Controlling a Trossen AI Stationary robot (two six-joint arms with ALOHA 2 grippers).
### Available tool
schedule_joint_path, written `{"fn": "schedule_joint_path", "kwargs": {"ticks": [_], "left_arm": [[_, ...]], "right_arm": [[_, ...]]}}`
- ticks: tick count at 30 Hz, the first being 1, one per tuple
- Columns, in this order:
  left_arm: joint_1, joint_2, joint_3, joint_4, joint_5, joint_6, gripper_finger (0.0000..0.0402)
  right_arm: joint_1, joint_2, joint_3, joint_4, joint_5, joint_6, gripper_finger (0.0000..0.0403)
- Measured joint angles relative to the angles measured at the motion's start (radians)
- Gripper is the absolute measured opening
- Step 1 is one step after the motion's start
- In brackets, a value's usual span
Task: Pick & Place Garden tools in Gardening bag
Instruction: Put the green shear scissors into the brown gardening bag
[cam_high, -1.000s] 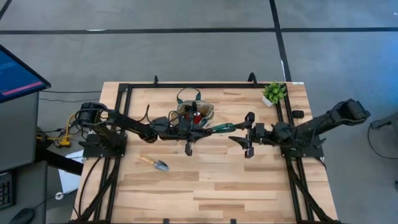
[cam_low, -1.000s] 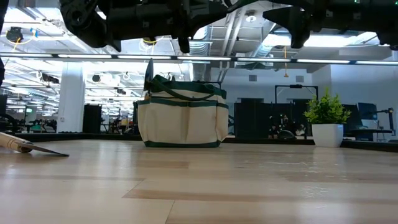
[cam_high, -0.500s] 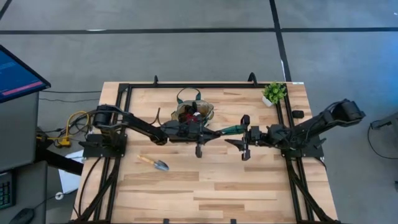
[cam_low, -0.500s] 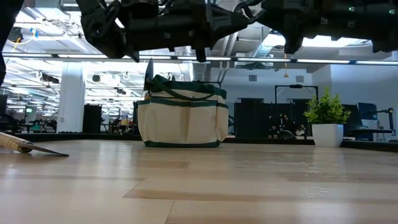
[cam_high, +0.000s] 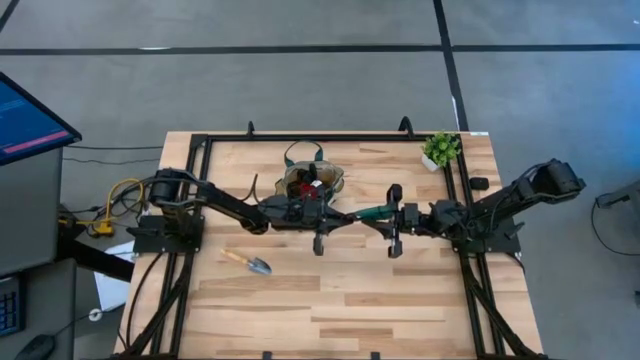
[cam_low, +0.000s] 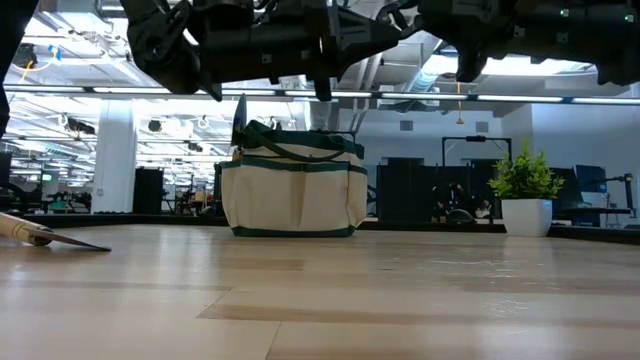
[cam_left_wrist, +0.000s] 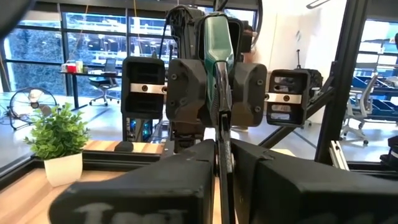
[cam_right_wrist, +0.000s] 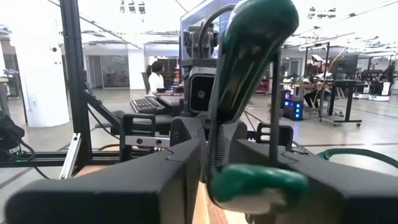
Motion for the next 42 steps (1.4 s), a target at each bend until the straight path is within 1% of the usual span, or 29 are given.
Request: {"fn": "schedule_joint_path", "kwargs": {"ticks": [6, 13, 21, 25, 28, 30, 34, 37, 40, 42], "left_arm": [[-0.001, -0.001, 0.0, 0.0, 0.003, 0.0, 0.0008], [-0.001, -0.001, -0.002, -0.001, 0.002, -0.003, 0.0009], [0.0, -0.022, -0.002, -0.005, 0.01, -0.035, 0.0051], [0.0, -0.046, -0.002, -0.046, 0.011, -0.034, 0.0066], [0.0, -0.084, -0.002, -0.123, 0.012, -0.033, 0.0073], [0.0, -0.129, -0.002, -0.218, 0.012, -0.025, 0.0075], [0.0, -0.26, -0.002, -0.445, 0.012, 0.023, 0.0075], [-0.004, -0.36, -0.002, -0.596, 0.011, 0.027, 0.0069], [-0.016, -0.442, -0.002, -0.711, 0.011, 0.028, 0.0058], [-0.03, -0.486, -0.002, -0.768, 0.011, 0.049, 0.0048]], "right_arm": [[0.014, 0.0, 0.0, 0.005, 0.012, -0.016, 0.0059], [0.014, 0.0, 0.0, -0.002, 0.012, -0.022, 0.0059], [0.015, 0.0, 0.0, -0.005, 0.019, -0.04, 0.0059], [0.024, 0.0, 0.0, -0.005, 0.022, -0.042, 0.0059], [0.028, 0.0, 0.0, -0.005, 0.025, -0.042, 0.0059], [0.028, 0.0, 0.0, -0.008, 0.025, -0.042, 0.0059], [0.028, 0.0, 0.0, -0.029, 0.024, -0.041, 0.0059], [0.026, 0.0, 0.0, -0.051, 0.024, -0.023, 0.0059], [0.01, 0.0, 0.022, -0.134, 0.024, 0.002, 0.0059], [-0.005, 0.0, 0.068, -0.249, 0.024, 0.006, 0.0059]]}}
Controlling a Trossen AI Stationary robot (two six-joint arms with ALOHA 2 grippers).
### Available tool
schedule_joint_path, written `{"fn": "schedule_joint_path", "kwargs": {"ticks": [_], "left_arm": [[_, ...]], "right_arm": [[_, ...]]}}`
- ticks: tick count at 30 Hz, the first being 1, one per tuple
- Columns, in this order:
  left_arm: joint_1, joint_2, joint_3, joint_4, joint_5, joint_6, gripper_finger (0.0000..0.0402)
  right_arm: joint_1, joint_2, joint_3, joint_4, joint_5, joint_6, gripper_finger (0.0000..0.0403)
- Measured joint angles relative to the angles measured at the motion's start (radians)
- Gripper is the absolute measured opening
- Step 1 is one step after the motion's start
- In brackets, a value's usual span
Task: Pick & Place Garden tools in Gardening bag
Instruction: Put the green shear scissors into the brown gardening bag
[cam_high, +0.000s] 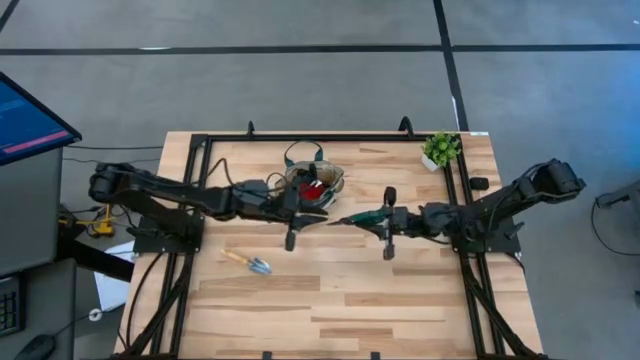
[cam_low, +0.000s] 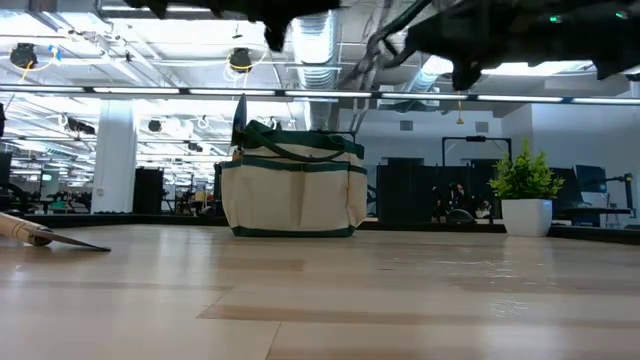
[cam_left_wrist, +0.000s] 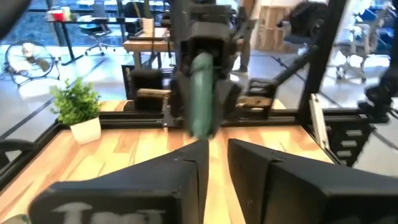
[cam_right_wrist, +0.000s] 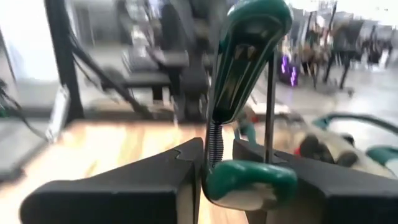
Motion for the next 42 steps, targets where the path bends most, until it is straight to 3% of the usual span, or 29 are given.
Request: {"fn": "schedule_joint_path", "kwargs": {"ticks": [5, 9, 12, 22, 34, 42], "left_arm": [[-0.048, -0.078, -0.029, -0.051, -0.045, 0.041, 0.0017], [-0.087, -0.163, -0.136, -0.032, -0.161, 0.051, 0.0004], [-0.109, -0.236, -0.245, 0.04, -0.221, 0.03, 0.0005], [-0.144, -0.451, -0.529, 0.295, -0.227, 0.0, 0.0003], [-0.144, -0.551, -0.589, 0.308, -0.253, -0.002, 0.0002], [-0.143, -0.551, -0.589, 0.308, -0.255, -0.002, 0.0002]], "right_arm": [[-0.035, 0.006, 0.188, -0.397, -0.003, -0.019, 0.0059], [-0.072, 0.011, 0.303, -0.552, -0.083, -0.06, 0.0059], [-0.116, 0.01, 0.343, -0.613, -0.134, -0.064, 0.0059], [-0.287, 0.011, 0.348, -0.663, -0.211, -0.057, 0.0059], [-0.406, 0.011, 0.352, -0.79, -0.212, -0.051, 0.0058], [-0.399, 0.012, 0.475, -0.98, -0.215, -0.107, 0.0058]]}}
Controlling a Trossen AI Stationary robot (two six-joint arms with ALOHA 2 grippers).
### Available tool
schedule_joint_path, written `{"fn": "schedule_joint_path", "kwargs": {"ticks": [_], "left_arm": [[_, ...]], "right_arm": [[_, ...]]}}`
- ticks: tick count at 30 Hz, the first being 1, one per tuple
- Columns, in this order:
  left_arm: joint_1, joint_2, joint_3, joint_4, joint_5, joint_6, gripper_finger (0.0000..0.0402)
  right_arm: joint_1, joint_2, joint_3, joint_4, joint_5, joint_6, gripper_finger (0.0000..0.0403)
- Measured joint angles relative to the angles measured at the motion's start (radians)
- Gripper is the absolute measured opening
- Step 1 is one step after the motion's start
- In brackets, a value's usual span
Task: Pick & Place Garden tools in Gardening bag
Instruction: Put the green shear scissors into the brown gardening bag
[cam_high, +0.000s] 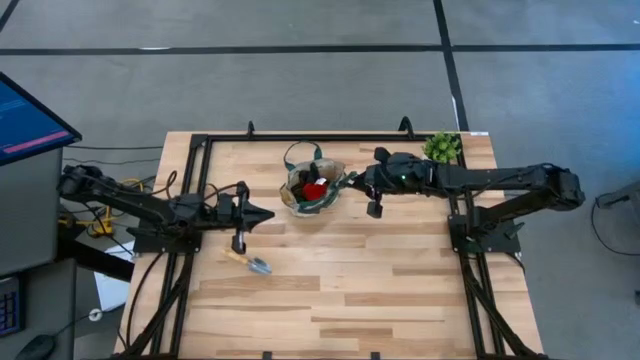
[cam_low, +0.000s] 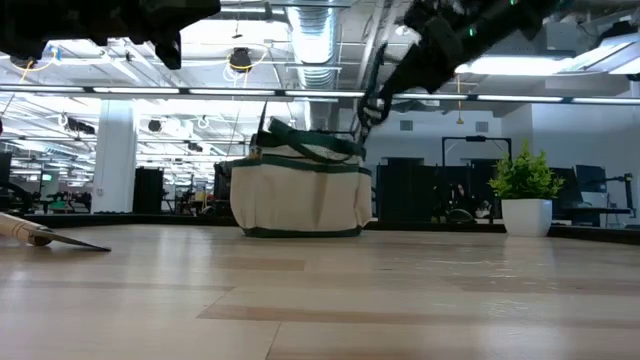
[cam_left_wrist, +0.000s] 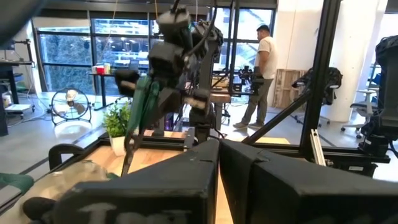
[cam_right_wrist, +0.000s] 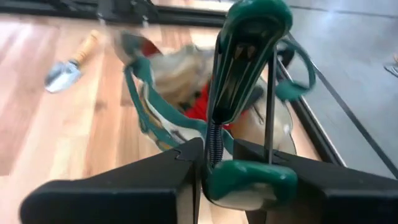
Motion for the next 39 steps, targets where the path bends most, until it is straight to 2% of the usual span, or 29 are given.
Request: {"fn": "schedule_joint_path", "kwargs": {"ticks": [2, 5, 10, 16, 22, 29, 32, 36, 39], "left_arm": [[0.0, 0.001, 0.0, 0.0, 0.0, 0.0, 0.0002], [0.0, 0.002, 0.0, -0.001, 0.0, 0.0, 0.0002], [0.0, 0.002, 0.0, -0.002, 0.0, 0.0, 0.0002], [0.0, 0.002, 0.0, -0.013, -0.001, 0.0, 0.0002], [0.0, 0.002, 0.0, -0.026, 0.0, -0.001, 0.0002], [-0.004, 0.002, 0.0, -0.032, -0.001, -0.006, 0.0002], [-0.004, 0.002, 0.0, -0.032, -0.001, -0.006, 0.0002], [-0.004, 0.002, 0.0, -0.032, -0.001, -0.005, 0.0002], [-0.004, 0.002, 0.0, -0.037, 0.0, -0.005, 0.0002]], "right_arm": [[0.006, -0.001, 0.049, -0.056, 0.017, 0.003, 0.0058], [0.007, -0.001, 0.1, -0.142, 0.095, 0.042, 0.0058], [-0.01, -0.001, 0.117, -0.152, 0.19, 0.109, 0.0058], [-0.029, 0.063, 0.113, -0.188, 0.186, 0.131, 0.0058], [-0.038, 0.176, 0.117, -0.121, 0.153, 0.123, 0.0058], [-0.05, 0.248, 0.131, -0.119, 0.129, 0.109, 0.0058], [-0.057, 0.273, 0.146, -0.135, 0.066, 0.053, 0.0058], [-0.056, 0.322, 0.176, -0.143, 0.064, 0.027, 0.0058], [-0.047, 0.326, 0.203, -0.184, 0.057, -0.093, 0.0058]]}}
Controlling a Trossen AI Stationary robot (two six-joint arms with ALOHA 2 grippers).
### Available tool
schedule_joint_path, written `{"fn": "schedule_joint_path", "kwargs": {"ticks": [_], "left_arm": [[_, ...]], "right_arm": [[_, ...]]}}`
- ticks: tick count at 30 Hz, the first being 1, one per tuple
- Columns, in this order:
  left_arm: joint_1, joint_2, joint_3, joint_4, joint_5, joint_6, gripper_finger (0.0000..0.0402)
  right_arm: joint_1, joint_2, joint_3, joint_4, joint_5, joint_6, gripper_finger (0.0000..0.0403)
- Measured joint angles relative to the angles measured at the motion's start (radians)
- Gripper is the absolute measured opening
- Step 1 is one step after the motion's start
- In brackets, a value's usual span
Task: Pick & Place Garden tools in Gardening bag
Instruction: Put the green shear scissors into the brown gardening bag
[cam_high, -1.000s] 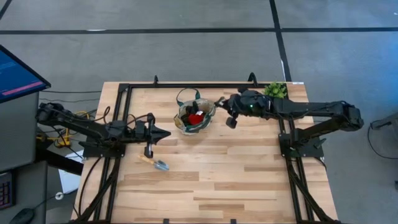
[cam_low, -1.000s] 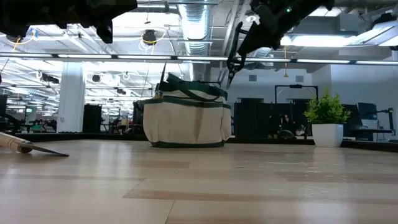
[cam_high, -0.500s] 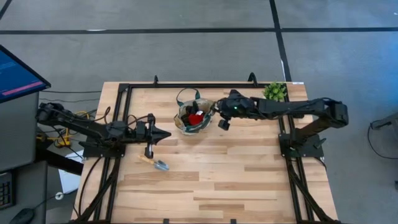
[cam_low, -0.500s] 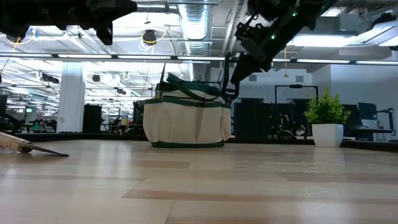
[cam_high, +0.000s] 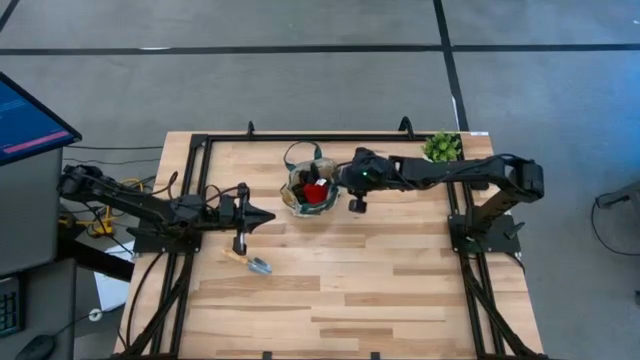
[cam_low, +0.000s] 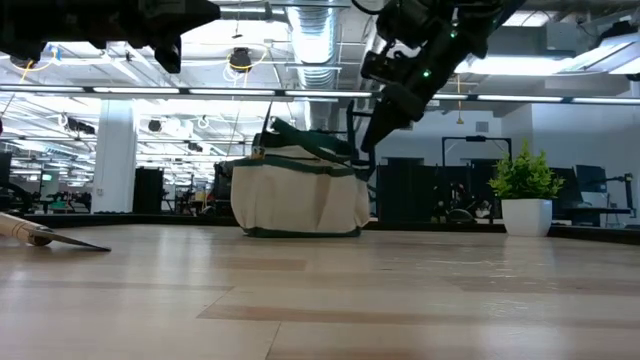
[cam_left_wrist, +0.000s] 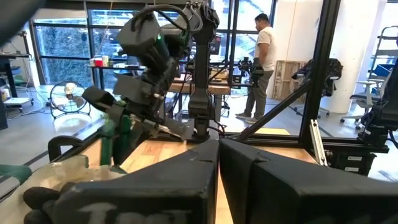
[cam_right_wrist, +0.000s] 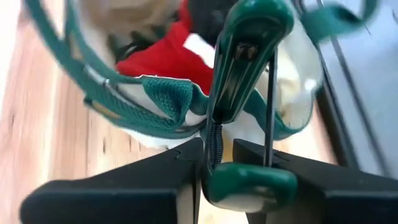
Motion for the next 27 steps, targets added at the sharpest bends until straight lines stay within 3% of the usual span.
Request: {"fn": "schedule_joint_path", "kwargs": {"ticks": [10, 18, 27], "left_arm": [[0.0, 0.0, 0.0, -0.01, 0.0, 0.0, 0.0002], [0.0, 0.0, 0.0, -0.01, 0.0, -0.013, 0.0002], [0.0, 0.0, 0.0, -0.014, 0.0, -0.014, 0.0002]], "right_arm": [[0.017, -0.031, 0.06, -0.058, -0.007, -0.279, 0.0058], [-0.029, 0.015, 0.061, -0.084, -0.092, -0.256, 0.0058], [0.003, 0.018, 0.06, -0.101, -0.272, -0.149, 0.0058]]}}
